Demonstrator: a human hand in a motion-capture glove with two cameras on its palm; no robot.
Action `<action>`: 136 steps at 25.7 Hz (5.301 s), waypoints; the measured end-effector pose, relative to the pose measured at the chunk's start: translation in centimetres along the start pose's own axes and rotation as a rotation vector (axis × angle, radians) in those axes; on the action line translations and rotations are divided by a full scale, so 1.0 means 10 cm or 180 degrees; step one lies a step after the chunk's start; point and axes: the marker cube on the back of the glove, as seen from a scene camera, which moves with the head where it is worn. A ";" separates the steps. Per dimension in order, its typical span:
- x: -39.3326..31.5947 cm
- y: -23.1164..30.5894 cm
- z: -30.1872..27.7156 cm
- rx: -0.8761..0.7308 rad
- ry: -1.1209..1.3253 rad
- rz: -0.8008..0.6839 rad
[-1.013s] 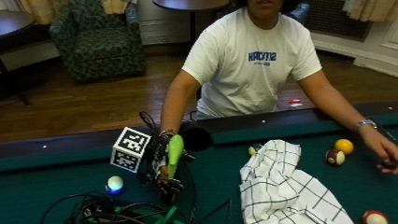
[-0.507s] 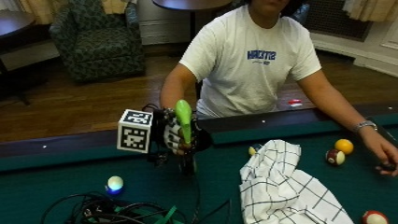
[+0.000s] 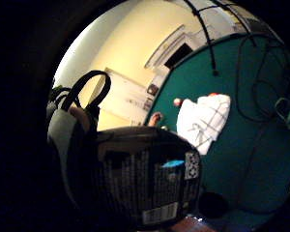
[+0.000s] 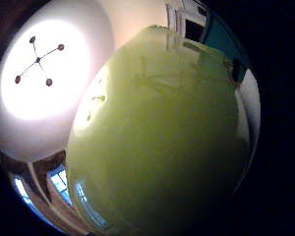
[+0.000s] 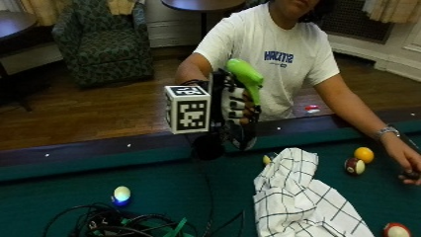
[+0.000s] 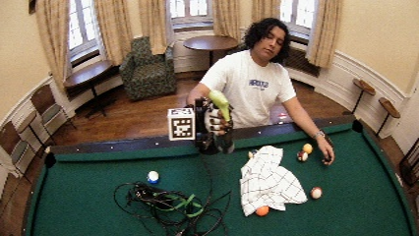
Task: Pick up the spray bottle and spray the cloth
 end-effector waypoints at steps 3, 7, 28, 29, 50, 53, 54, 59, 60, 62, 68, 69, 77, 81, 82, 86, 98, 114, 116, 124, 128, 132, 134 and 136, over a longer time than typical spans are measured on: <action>0.06 -0.18 0.34 -0.0362 0.0209 0.0473; 0.34 -0.29 0.72 -0.0649 0.0499 0.1276; 1.58 0.48 1.30 -0.1778 0.1945 0.4079; 1.60 0.50 1.31 -0.1815 0.1968 0.4133; 1.06 -0.11 1.67 -0.1814 0.1637 0.3244; 0.80 -0.38 1.86 -0.1761 0.1447 0.2722; 0.73 -0.47 1.93 -0.1746 0.1388 0.2550; 0.37 -0.85 2.40 -0.1621 0.1080 0.1670; 0.31 -0.91 2.51 -0.1573 0.0988 0.1492; 0.23 -1.02 2.73 -0.1466 0.0825 0.1139; 0.31 -1.27 3.31 -0.0935 0.0558 0.0140; 0.38 -1.31 3.40 -0.0841 0.0536 -0.0018; 1.10 -1.51 3.94 -0.0523 0.0339 -0.0347; 1.40 -1.55 4.15 -0.0425 0.0251 -0.0253; 1.46 -1.55 4.19 -0.0393 0.0207 -0.0239; 1.56 -1.60 4.28 -0.0235 0.0050 -0.0237; 1.60 -1.91 4.61 -0.0208 0.0012 -0.0245; 1.67 -2.11 4.86 -0.0298 -0.0022 -0.0122; 1.70 -2.09 4.86 -0.0266 0.0010 -0.0073; 1.87 -1.86 4.82 -0.0425 0.0295 0.0222; 1.88 -1.72 4.66 -0.0343 0.0514 0.0310; 1.81 -1.51 4.32 -0.0314 0.0738 0.0233; 1.77 -1.44 4.11 -0.0349 0.0880 0.0160; 1.73 -1.40 3.90 -0.0381 0.1092 0.0065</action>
